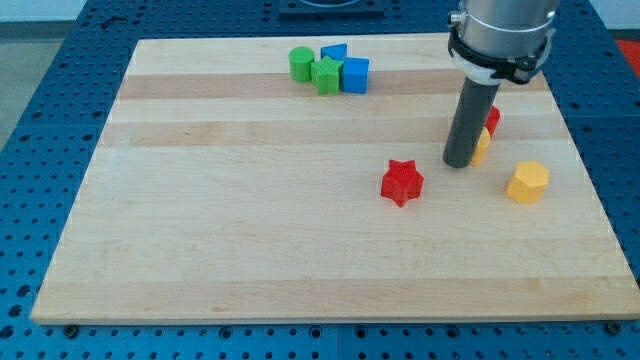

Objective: Move red star closer to the yellow heart

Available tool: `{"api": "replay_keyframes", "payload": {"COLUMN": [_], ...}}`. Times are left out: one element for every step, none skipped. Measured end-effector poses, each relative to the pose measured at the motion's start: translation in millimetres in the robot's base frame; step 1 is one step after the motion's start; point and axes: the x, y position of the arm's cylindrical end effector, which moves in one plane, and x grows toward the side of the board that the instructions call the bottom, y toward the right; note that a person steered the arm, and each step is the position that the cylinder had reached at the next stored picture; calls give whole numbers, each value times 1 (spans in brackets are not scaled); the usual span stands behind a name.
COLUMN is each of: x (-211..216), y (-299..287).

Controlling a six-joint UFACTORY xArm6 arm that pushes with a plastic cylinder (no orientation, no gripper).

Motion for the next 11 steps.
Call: {"api": "replay_keyframes", "payload": {"x": [29,86,134,106,84,80,85,77,50,50,50], "y": [-48,-73,-89,-143,-145,-137,-117,-103,-94,-69,-55]}}
